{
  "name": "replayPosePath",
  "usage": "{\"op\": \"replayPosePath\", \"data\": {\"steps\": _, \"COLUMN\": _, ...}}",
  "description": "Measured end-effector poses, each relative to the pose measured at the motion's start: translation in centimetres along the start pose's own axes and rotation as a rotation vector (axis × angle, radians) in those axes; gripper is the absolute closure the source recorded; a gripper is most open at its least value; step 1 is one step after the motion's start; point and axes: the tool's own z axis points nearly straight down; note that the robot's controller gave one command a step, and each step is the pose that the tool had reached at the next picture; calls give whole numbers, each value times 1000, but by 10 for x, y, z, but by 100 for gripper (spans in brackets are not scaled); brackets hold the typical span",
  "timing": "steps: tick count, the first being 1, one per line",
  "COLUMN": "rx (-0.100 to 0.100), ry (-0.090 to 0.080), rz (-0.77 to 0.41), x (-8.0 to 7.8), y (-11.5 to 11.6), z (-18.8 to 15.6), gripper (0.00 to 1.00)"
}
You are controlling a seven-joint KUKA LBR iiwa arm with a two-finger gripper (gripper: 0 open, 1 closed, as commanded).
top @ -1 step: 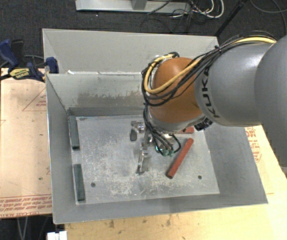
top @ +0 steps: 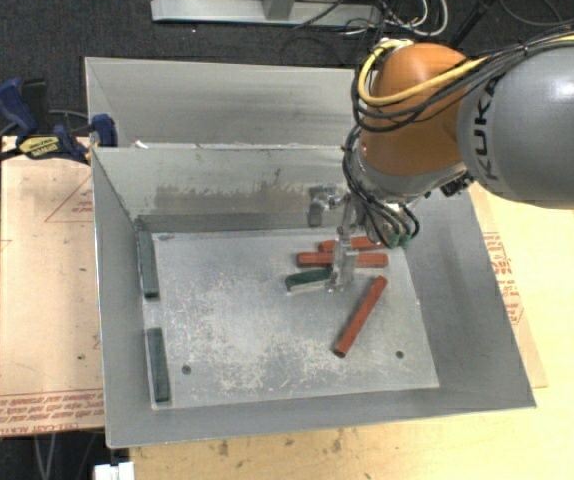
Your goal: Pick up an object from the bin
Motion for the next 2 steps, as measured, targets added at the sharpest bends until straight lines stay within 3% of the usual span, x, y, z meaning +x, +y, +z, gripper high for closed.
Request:
{"op": "replayPosePath", "data": {"steps": 1, "rx": -6, "ry": 10, "rz": -244, "x": -14, "y": -30, "z": 109, "gripper": 0}}
{"op": "replayPosePath", "data": {"steps": 2, "rx": -6, "ry": 8, "rz": -244, "x": -16, "y": -30, "z": 105, "gripper": 100}}
